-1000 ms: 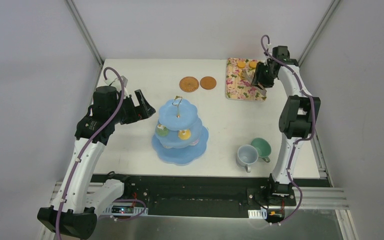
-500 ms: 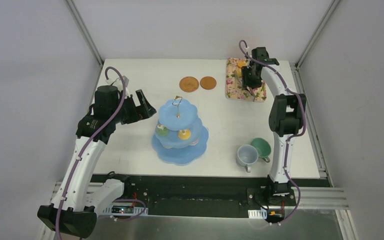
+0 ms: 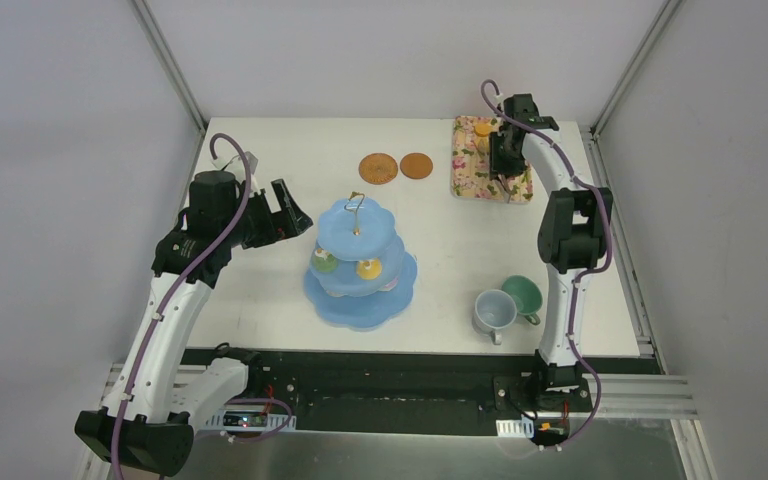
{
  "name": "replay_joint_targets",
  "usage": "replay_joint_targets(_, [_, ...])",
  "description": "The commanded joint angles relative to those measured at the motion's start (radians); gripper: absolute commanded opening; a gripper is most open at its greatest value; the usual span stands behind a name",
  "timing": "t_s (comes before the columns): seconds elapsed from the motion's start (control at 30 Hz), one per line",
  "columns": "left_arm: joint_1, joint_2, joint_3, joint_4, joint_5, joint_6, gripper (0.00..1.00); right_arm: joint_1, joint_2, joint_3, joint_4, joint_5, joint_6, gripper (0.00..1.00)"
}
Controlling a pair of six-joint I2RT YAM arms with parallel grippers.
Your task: Serve the afternoon tea
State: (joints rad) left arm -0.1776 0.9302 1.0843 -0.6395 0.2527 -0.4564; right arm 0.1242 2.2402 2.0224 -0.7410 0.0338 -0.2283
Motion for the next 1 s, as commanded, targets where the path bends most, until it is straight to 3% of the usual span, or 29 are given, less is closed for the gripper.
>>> replay_joint_targets(0.0, [-0.008, -0.011, 0.037, 0.019, -0.009, 0.001, 0.88, -0.003, -0.104, 0.019, -0.007, 0.004, 0.114, 0.27])
replay_joint_targets(0.53, [-0.008, -0.072, 0.055, 0.02, -0.018, -0.014, 0.88, -0.23, -0.627, -0.65, 0.321, -0.609, 0.588, 0.2])
replay_joint_targets(0.7, [-0.008, -0.074, 0.068, 0.026, -0.017, -0.013, 0.88, -0.206, -0.809, -0.807, 0.385, -0.759, 0.662, 0.2])
replay_joint_targets(0.97, [-0.008, -0.06, 0.062, 0.052, 0.012, -0.04, 0.87, 0.0, -1.089, -0.879, 0.399, -0.741, 0.784, 0.2])
